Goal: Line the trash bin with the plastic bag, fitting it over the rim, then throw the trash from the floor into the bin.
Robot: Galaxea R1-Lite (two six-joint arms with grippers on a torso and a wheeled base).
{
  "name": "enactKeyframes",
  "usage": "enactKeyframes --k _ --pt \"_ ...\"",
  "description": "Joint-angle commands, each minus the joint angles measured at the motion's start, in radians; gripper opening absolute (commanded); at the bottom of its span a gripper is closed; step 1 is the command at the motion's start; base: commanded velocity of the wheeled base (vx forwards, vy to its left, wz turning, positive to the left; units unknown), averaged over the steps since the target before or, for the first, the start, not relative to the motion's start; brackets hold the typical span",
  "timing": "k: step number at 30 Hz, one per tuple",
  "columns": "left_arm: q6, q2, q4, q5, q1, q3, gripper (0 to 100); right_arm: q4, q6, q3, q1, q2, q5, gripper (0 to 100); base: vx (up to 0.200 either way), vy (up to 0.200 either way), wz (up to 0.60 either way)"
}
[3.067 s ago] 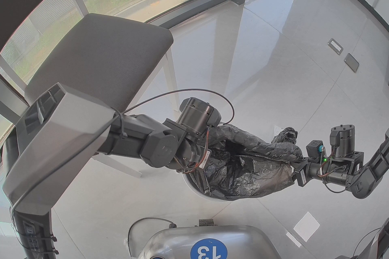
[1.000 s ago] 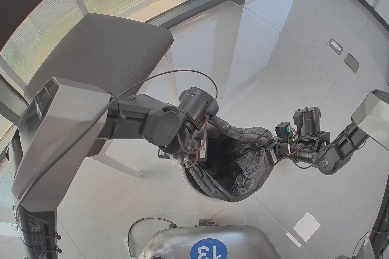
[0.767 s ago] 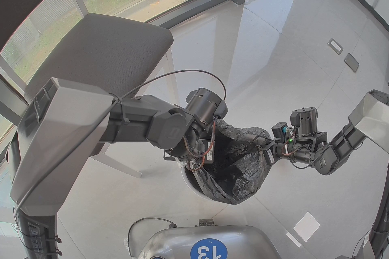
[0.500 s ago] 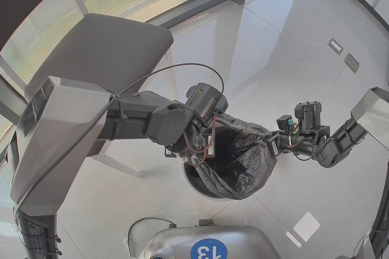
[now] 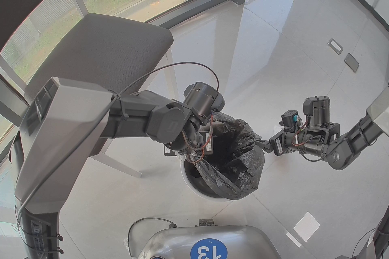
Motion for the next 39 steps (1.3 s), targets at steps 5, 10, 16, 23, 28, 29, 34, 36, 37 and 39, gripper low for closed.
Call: enactKeyframes --k 5,10,16,23,28,29,34,36,37,39 --pt "0.001 0.077 0.007 0.000 0.066 -0.034 0 0.000 -0.002 0.171 0.048 -0.220 0.000 100 0.000 0.000 0.00" --pt "0.007 0.091 0.009 0.000 0.097 -0.023 0 -0.009 -0.004 0.244 0.045 -0.267 0.000 100 0.000 0.000 0.00" --pt "0.022 0.097 0.009 0.006 0.123 0.045 0 -0.015 -0.004 0.260 0.045 -0.276 0.000 100 0.000 0.000 0.00" --pt "0.022 0.107 0.004 0.010 0.140 0.077 0 -0.019 -0.008 0.282 0.045 -0.298 0.000 100 0.000 0.000 0.00" --pt "0.021 0.097 0.006 0.011 0.121 0.080 0 -0.019 -0.008 0.296 0.042 -0.309 0.000 100 0.000 0.000 0.00" --pt "0.021 0.094 0.004 0.013 0.118 0.084 0 -0.019 -0.008 0.297 0.039 -0.310 0.000 100 0.000 0.000 0.00" --pt "0.015 0.080 0.006 0.014 0.101 0.092 100 -0.019 -0.008 0.311 0.024 -0.324 0.000 100 0.000 0.000 0.00" --pt "0.015 0.068 0.006 0.016 0.098 0.094 100 -0.019 -0.010 0.323 0.013 -0.335 0.000 100 0.000 0.000 0.00" --pt "0.015 0.059 0.006 0.017 0.097 0.094 100 -0.019 -0.014 0.336 0.002 -0.347 0.000 100 0.000 0.000 0.00" --pt "0.015 0.042 0.010 0.017 0.097 0.094 100 -0.019 -0.027 0.356 -0.015 -0.355 0.000 100 0.000 0.000 0.00"
